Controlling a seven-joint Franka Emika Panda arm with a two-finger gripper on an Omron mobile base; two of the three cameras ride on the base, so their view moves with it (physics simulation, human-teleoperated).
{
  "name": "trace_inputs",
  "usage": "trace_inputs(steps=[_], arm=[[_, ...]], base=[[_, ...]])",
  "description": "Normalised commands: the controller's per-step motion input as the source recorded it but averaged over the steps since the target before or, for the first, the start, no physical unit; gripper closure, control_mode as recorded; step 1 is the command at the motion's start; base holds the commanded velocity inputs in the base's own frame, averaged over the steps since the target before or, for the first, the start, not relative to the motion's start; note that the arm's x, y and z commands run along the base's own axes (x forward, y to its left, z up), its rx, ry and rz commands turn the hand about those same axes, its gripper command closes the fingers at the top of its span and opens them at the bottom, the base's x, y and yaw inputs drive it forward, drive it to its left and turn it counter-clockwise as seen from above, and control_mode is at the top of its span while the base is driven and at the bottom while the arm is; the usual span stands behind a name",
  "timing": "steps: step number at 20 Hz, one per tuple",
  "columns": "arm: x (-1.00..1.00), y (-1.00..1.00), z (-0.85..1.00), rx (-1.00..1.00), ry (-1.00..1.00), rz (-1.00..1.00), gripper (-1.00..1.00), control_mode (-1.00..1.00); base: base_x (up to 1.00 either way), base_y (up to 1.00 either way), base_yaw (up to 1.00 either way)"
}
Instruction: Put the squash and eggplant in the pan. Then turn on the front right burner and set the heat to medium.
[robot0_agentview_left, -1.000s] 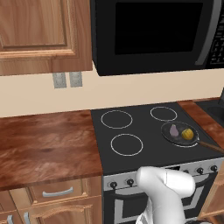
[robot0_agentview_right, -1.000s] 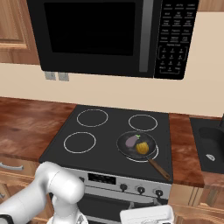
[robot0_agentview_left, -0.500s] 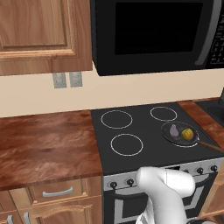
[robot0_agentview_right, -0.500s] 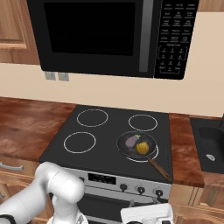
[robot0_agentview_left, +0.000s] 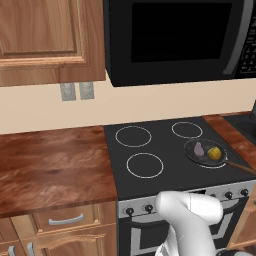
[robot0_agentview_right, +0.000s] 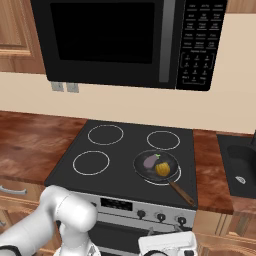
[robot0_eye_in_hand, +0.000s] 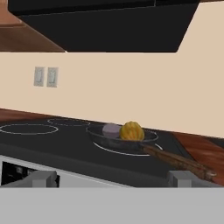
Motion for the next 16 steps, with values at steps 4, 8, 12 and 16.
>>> trace_inputs(steps=[4, 8, 12, 16], arm=[[0.11, 0.0, -0.1, 0.0, 0.0, 0.0, -1.0, -1.0], [0.11, 0.0, -0.14, 0.0, 0.0, 0.0, -1.0, -1.0], [0.11, 0.0, -0.14, 0.0, 0.0, 0.0, -1.0, -1.0], [0.08, -0.06, -0.14, 0.0, 0.0, 0.0, -1.0, -1.0]], base=[[0.0, 0.0, 0.0], [0.0, 0.0, 0.0], [0.0, 0.0, 0.0], [0.0, 0.0, 0.0]])
